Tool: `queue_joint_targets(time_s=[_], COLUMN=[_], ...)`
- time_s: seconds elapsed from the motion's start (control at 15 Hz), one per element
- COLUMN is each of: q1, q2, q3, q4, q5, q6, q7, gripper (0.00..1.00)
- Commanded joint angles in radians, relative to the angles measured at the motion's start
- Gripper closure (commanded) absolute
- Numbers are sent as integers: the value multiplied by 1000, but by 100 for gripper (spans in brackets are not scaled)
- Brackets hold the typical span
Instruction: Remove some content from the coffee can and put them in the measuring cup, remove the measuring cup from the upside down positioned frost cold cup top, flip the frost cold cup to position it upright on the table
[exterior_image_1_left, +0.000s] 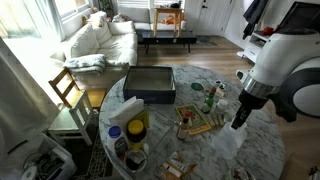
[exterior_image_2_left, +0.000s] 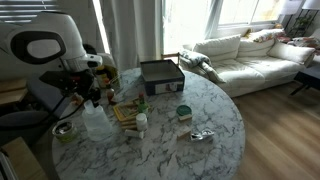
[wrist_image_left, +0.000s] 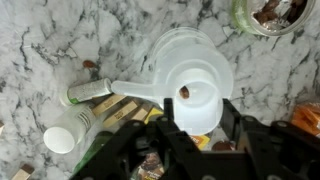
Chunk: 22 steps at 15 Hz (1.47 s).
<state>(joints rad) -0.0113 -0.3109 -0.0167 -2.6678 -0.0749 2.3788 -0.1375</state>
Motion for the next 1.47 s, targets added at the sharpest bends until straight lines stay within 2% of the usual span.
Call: queue_joint_targets(time_s=[0.0, 0.33, 0.67, 0.8, 1.0, 1.13, 1.4], q1=[36, 140, 221, 227, 209, 214, 195], q2=[-23, -58, 26, 81, 166, 233, 338], q3=[27, 90, 155, 176, 174, 157, 160], q4=[5, 7, 24, 29, 43, 49, 60], q5=[5, 42, 32, 5, -16, 33, 20], q6=[-45, -106, -34, 16, 98, 155, 216], q7=[1, -26, -29, -23, -26, -71, -75], gripper=[77, 77, 77, 77, 77, 77, 77])
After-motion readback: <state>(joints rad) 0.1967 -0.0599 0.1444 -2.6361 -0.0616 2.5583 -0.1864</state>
